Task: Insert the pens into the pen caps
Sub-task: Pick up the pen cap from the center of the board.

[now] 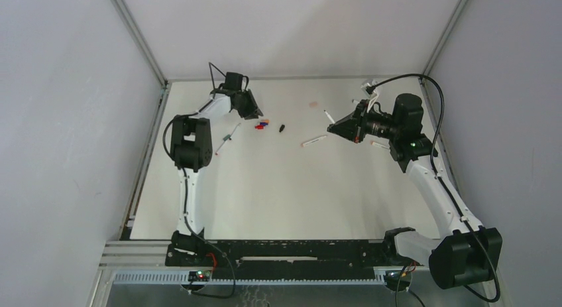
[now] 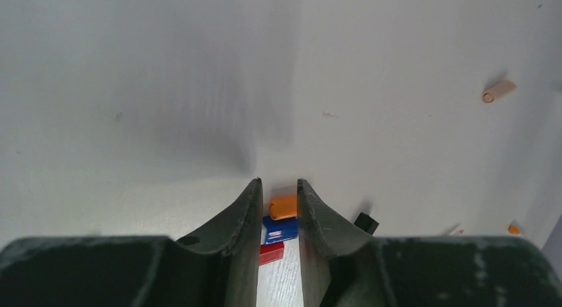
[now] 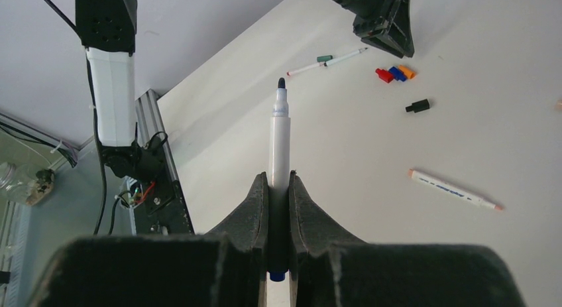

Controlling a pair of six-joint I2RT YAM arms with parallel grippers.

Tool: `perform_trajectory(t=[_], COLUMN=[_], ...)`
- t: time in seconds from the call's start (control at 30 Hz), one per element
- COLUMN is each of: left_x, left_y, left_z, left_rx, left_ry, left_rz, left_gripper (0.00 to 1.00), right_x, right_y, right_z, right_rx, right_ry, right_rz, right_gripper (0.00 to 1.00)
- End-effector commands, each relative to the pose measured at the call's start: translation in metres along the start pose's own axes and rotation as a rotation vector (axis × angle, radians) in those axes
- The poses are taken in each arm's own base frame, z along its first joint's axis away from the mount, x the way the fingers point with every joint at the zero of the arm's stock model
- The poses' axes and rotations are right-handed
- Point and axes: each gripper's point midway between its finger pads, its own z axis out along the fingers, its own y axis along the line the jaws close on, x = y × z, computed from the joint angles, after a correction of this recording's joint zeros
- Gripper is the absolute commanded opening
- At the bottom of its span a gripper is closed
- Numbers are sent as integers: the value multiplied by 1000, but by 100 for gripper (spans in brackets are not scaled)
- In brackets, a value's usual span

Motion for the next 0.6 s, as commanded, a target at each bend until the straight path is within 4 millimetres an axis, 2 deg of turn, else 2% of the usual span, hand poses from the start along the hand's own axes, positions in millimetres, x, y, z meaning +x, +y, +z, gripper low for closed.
perform_trajectory(t=[0.0,0.27,0.57], left_x=[1,30,86], left_y=[-11,-6,2], left_z=[-1,-2,-18], left_rx=[42,51,52], left_ry=[33,114,229], left_rz=[-25,-18,51], left_gripper=[29,25,24], right_x=[-9,-6,-9], right_y=[1,1,3], right_z=[-2,-4,-6], right_rx=[-3,5,5], right_ry=[-26,-30,-53], right_rz=[-15,-8,-30], right_gripper=[0,0,0])
